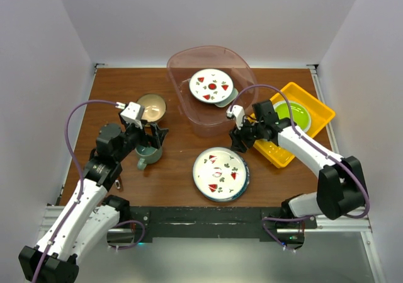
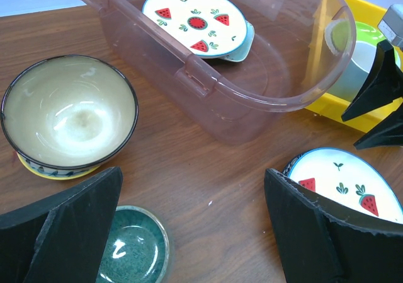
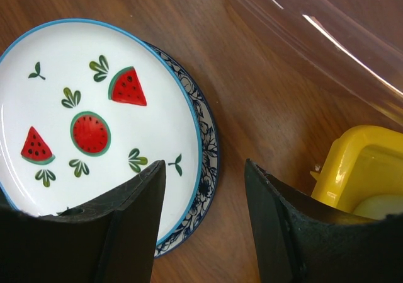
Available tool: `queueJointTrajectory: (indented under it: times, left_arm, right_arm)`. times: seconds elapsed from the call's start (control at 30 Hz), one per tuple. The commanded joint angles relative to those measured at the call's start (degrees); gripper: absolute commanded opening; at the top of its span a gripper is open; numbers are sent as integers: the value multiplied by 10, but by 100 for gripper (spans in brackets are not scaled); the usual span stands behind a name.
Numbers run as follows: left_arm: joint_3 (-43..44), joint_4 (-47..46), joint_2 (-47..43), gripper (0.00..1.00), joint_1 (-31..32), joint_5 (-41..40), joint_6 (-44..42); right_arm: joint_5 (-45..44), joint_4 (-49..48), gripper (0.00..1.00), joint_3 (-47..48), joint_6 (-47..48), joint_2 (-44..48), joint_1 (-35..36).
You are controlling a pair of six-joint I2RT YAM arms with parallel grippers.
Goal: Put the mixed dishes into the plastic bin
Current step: Pick up the plate at the center of the board.
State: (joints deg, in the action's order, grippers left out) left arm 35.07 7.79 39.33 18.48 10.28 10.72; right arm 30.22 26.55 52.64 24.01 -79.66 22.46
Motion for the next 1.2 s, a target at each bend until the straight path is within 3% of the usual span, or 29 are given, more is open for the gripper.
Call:
queueJointTrajectory:
  times: [0.0,1.17]
  left_arm:
    - [1,-23,-1,100,-3,7,-14]
    - [2,-23,1,100,-3,13,-15]
  right_arm:
    - [26,5,57,26,3,-10,-4]
    - [29,17,56,37,16,-52,-4]
